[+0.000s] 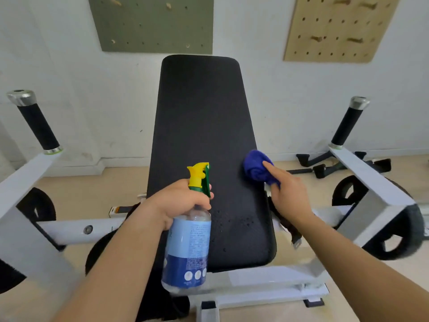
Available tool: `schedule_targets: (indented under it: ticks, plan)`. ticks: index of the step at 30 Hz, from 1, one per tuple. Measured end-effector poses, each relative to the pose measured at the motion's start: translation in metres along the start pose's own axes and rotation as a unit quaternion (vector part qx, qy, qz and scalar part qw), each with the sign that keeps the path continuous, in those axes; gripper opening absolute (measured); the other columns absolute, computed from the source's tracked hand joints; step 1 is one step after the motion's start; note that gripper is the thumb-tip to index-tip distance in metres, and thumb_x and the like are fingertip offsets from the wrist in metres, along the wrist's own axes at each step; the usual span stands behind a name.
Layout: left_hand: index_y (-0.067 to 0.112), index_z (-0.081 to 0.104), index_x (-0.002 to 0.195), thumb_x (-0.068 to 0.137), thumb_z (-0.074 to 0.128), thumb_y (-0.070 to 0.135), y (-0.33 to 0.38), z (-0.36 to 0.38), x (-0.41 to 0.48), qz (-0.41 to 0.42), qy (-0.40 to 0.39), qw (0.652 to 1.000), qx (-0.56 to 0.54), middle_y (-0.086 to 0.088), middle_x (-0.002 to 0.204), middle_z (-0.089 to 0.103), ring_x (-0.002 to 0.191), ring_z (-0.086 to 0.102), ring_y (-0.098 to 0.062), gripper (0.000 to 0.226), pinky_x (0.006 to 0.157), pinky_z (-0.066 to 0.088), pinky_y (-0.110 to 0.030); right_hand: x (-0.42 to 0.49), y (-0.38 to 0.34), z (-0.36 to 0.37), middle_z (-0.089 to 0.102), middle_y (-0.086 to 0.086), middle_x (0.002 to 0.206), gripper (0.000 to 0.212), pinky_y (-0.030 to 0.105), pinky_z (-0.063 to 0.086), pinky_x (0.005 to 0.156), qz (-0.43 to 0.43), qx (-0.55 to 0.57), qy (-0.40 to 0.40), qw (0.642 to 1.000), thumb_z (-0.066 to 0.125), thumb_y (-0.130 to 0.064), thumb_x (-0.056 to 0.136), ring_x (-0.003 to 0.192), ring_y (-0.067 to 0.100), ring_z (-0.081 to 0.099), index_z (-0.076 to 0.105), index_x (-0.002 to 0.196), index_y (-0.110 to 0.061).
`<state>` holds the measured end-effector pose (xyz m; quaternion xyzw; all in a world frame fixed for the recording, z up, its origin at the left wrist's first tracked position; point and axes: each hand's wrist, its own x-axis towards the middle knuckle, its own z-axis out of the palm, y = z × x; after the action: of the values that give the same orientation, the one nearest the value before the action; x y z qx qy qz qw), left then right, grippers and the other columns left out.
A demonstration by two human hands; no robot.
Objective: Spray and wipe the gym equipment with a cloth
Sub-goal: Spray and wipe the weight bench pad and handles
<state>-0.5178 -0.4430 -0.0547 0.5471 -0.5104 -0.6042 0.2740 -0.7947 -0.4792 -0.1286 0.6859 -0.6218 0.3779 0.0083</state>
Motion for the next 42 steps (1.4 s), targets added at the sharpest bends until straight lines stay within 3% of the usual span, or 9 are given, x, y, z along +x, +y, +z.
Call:
schedule_targets:
  ticks: [7, 10, 13, 17, 21, 26, 30, 34, 42]
  plan:
    - [0.02, 0.067, 0.077, 0.049, 0.072, 0.008, 0.004, 0.04, 0.019, -0.031, -0.028, 0.999, 0.02, -0.014, 0.083, 0.062, 0.083, 0.063, -0.033, 0.031, 0.1, 0.047, -0.063, 0.013, 0.031, -0.05, 0.063, 0.003, 0.082, 0.057, 0.03, 0.043, 0.065, 0.079, 0.036, 0.071, 0.994, 0.051, -0.002, 0.091, 0.068, 0.017, 0.054, 0.053, 0.142, -0.027]
    - [0.022, 0.066, 0.072, 0.051, 0.072, 0.009, 0.0, 0.045, 0.018, -0.037, -0.012, 0.998, 0.039, -0.017, 0.08, 0.065, 0.082, 0.065, -0.031, 0.026, 0.097, 0.049, -0.064, 0.018, 0.026, -0.042, 0.065, 0.001, 0.094, 0.058, 0.03, 0.043, 0.073, 0.058, 0.063, 0.059, 0.995, 0.05, 0.0, 0.091, 0.078, 0.02, 0.057, 0.052, 0.143, -0.025]
    - [0.011, 0.072, 0.093, 0.051, 0.073, 0.006, -0.001, 0.043, 0.013, -0.03, 0.007, 0.999, 0.041, -0.022, 0.109, 0.073, 0.088, 0.071, -0.034, 0.043, 0.099, 0.051, -0.062, 0.028, 0.018, -0.02, 0.066, 0.004, 0.121, 0.058, 0.024, 0.04, 0.085, 0.01, 0.066, 0.041, 0.997, 0.052, 0.001, 0.09, 0.1, 0.022, 0.06, 0.051, 0.144, -0.02]
    - [0.013, 0.075, 0.103, 0.049, 0.074, 0.01, 0.0, 0.028, 0.004, -0.017, 0.046, 0.998, 0.034, -0.018, 0.116, 0.073, 0.106, 0.07, -0.044, 0.054, 0.099, 0.052, -0.061, 0.039, 0.001, 0.022, 0.038, 0.004, 0.158, 0.061, 0.029, 0.031, 0.113, -0.039, 0.029, -0.063, 0.997, 0.049, -0.007, 0.094, 0.144, 0.024, 0.037, 0.039, 0.152, -0.023]
    - [0.011, 0.072, 0.107, 0.053, 0.073, 0.004, 0.003, 0.01, -0.005, 0.014, 0.084, 0.996, 0.003, -0.016, 0.116, 0.074, 0.094, 0.073, -0.037, 0.054, 0.099, 0.054, -0.056, -0.002, -0.041, 0.052, 0.041, 0.007, 0.155, 0.055, 0.041, 0.04, 0.113, -0.156, -0.009, -0.115, 0.981, 0.048, -0.01, 0.093, 0.142, 0.026, 0.041, 0.048, 0.147, -0.023]
    - [0.007, 0.069, 0.112, 0.055, 0.067, 0.001, 0.001, -0.005, -0.011, 0.034, 0.106, 0.994, -0.002, -0.006, 0.114, 0.076, 0.082, 0.072, -0.031, 0.058, 0.091, 0.057, -0.051, -0.041, -0.054, 0.07, 0.054, 0.004, 0.146, 0.048, 0.036, 0.047, 0.106, -0.396, -0.029, -0.186, 0.899, 0.047, -0.018, 0.093, 0.131, 0.023, 0.054, 0.059, 0.138, -0.028]
    - [0.005, 0.068, 0.112, 0.054, 0.066, 0.001, -0.002, -0.012, -0.012, 0.023, 0.107, 0.994, 0.002, -0.012, 0.117, 0.074, 0.082, 0.071, -0.034, 0.058, 0.093, 0.056, -0.053, 0.02, -0.011, 0.041, 0.056, 0.007, 0.144, 0.05, 0.046, 0.053, 0.097, -0.185, -0.041, -0.061, 0.98, 0.048, -0.001, 0.088, 0.126, 0.032, 0.058, 0.066, 0.13, -0.022]
    - [0.008, 0.069, 0.109, 0.054, 0.067, 0.003, -0.003, -0.019, -0.018, 0.018, 0.107, 0.994, 0.01, -0.019, 0.119, 0.072, 0.082, 0.071, -0.033, 0.055, 0.093, 0.056, -0.053, 0.025, -0.015, 0.034, 0.052, 0.002, 0.147, 0.053, 0.037, 0.052, 0.084, -0.023, -0.054, -0.03, 0.998, 0.044, -0.01, 0.091, 0.12, 0.033, 0.058, 0.056, 0.14, -0.029]
    - [0.009, 0.073, 0.105, 0.047, 0.072, 0.007, -0.022, -0.043, -0.03, 0.003, 0.132, 0.991, 0.029, -0.027, 0.111, 0.071, 0.091, 0.07, -0.038, 0.058, 0.099, 0.05, -0.061, -0.039, -0.106, 0.09, 0.06, -0.001, 0.138, 0.051, 0.032, 0.057, 0.079, -0.366, -0.046, -0.144, 0.918, 0.038, -0.023, 0.09, 0.12, 0.022, 0.062, 0.059, 0.136, -0.03]
